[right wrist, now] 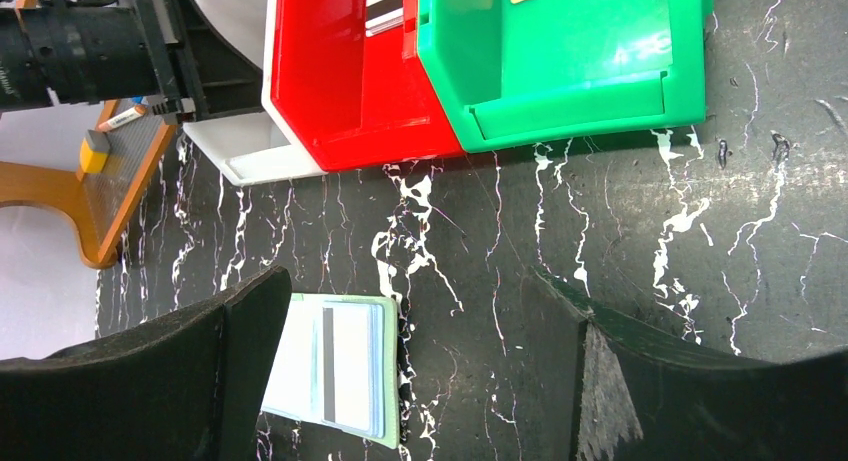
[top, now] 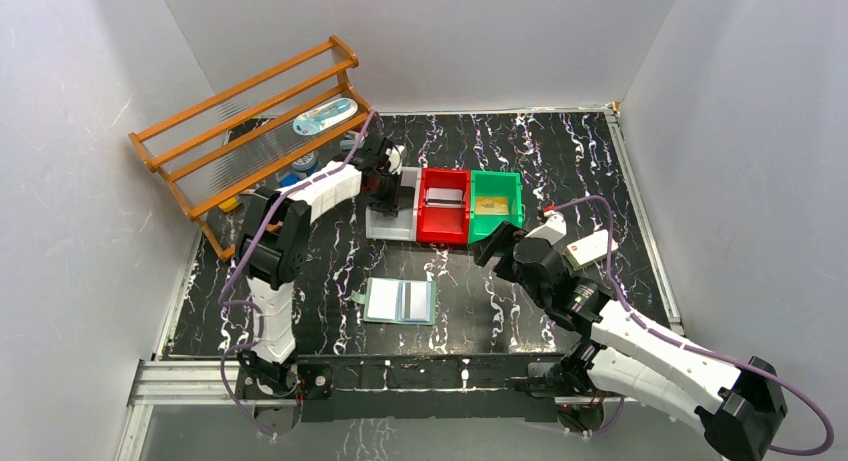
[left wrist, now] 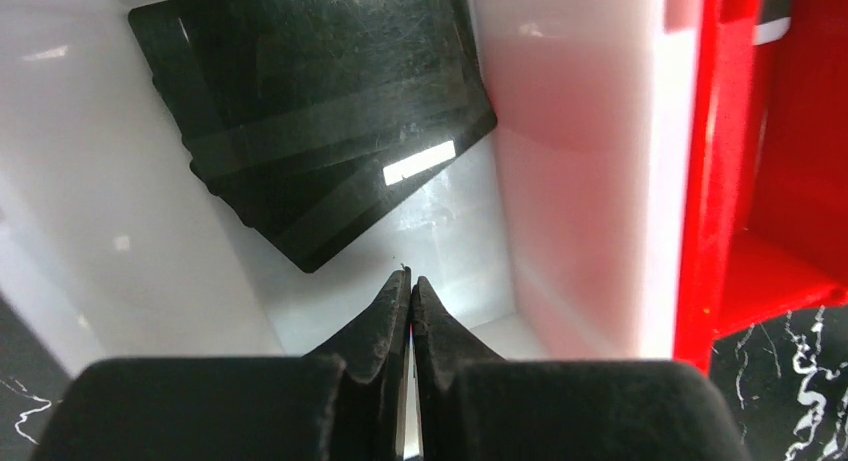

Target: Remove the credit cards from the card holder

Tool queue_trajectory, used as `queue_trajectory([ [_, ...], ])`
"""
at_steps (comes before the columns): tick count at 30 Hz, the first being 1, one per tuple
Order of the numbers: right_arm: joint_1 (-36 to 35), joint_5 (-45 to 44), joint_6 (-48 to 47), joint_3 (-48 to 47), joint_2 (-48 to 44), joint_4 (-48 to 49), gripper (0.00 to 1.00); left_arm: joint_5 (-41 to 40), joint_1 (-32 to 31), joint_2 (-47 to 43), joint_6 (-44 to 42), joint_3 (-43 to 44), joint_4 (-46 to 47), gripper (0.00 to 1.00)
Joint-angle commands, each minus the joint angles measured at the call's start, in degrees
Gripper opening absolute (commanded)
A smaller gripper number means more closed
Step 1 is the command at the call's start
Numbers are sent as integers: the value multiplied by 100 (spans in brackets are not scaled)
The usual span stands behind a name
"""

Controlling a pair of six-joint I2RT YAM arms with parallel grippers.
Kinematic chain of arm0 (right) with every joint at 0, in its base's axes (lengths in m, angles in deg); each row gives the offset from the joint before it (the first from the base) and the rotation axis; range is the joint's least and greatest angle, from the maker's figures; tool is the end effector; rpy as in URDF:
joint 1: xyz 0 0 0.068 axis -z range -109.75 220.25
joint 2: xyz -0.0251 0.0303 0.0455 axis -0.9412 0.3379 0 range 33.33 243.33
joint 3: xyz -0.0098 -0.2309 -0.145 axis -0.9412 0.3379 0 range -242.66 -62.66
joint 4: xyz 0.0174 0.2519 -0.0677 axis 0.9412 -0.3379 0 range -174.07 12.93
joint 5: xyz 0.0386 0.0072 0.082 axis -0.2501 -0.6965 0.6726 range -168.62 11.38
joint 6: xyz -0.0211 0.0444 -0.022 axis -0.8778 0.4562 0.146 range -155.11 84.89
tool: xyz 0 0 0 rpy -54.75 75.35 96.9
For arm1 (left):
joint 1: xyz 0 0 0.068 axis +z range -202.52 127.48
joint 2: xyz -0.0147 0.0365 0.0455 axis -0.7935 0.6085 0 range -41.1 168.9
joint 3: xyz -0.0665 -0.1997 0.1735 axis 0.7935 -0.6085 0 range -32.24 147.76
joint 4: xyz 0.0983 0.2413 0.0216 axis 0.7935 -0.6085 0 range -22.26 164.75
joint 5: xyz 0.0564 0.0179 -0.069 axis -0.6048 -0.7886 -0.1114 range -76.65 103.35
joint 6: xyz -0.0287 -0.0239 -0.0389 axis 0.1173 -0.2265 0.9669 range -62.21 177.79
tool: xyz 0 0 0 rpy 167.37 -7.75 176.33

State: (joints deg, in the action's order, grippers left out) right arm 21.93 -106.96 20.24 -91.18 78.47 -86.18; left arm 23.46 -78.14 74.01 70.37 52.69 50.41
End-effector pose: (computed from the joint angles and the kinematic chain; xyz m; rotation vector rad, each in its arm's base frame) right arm 0.1328 0.1236 0.2424 0.4396 1.9785 0.6762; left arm 0.3916 -0.1946 0.1925 0.3643 2.5458 -0.4838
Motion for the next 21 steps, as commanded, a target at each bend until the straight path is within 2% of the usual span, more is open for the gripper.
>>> queue_trajectory([
  [1, 41, -84, 50, -119, -3, 149, 93, -387, -56, 150, 10, 404, -482, 0],
  [6, 46, -76, 37, -128, 61, 172, 94, -414, -138, 356, -4, 611, -580, 1],
  [16, 50, -22, 95, -149, 128, 10, 94, -1681, -276, 703, -6, 823, -574, 2],
  [21, 50, -58, 137, -85, 56, 9, 94, -1983, -278, 757, -281, 897, -297, 3],
])
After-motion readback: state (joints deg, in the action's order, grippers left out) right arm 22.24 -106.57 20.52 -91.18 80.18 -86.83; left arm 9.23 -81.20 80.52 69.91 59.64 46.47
